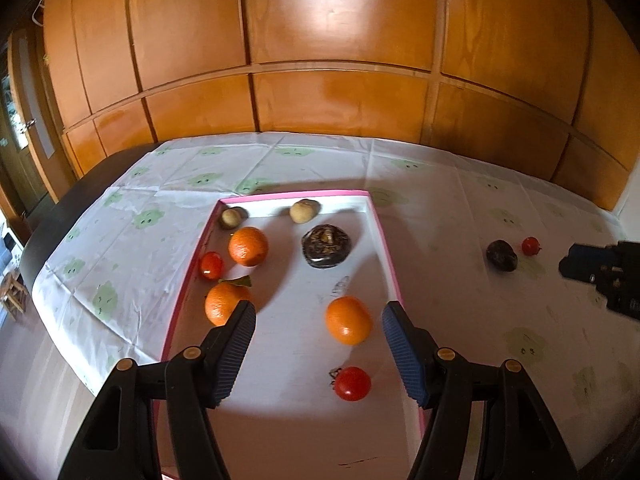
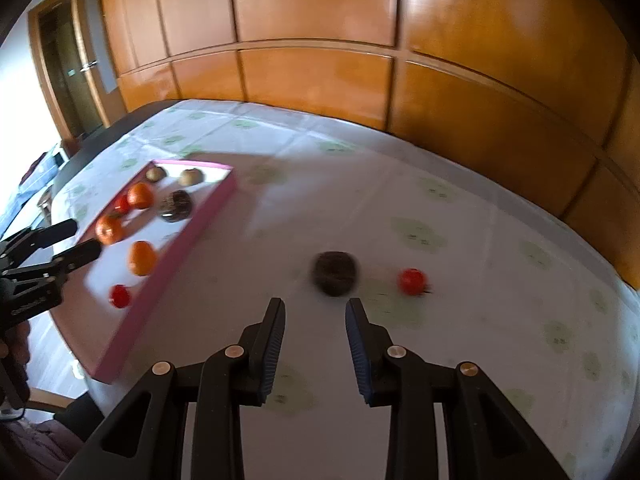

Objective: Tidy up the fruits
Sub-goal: 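Move both tools back toward the remaining fruits on the cloth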

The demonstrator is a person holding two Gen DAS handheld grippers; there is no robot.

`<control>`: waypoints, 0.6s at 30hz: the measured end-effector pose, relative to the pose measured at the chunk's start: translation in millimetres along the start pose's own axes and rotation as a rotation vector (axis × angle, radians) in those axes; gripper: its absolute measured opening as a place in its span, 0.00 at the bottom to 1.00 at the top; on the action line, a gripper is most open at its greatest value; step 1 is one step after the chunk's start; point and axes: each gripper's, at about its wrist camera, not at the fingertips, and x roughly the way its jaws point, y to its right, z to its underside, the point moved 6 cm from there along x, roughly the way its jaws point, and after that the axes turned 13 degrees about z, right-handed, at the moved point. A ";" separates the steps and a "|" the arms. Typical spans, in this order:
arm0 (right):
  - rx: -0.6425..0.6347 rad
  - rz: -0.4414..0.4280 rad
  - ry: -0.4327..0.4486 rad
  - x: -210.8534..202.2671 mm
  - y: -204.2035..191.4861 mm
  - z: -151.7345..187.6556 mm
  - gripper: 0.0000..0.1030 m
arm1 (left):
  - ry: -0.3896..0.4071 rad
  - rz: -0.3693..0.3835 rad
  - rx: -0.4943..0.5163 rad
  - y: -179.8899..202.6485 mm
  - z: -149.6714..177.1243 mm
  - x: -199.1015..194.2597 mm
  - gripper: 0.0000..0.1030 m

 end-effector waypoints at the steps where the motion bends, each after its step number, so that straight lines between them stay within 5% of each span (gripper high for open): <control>1: 0.007 0.012 -0.002 0.7 7.4 0.7 0.31 | -0.003 0.004 0.006 3.0 -0.6 1.2 0.65; 9: 0.122 0.122 -0.031 19.3 75.2 12.5 0.30 | -0.028 0.023 0.041 22.6 -3.2 9.4 0.65; 18: 0.360 0.154 -0.089 29.7 128.6 22.4 0.31 | -0.061 0.082 0.098 57.7 -7.8 22.1 0.65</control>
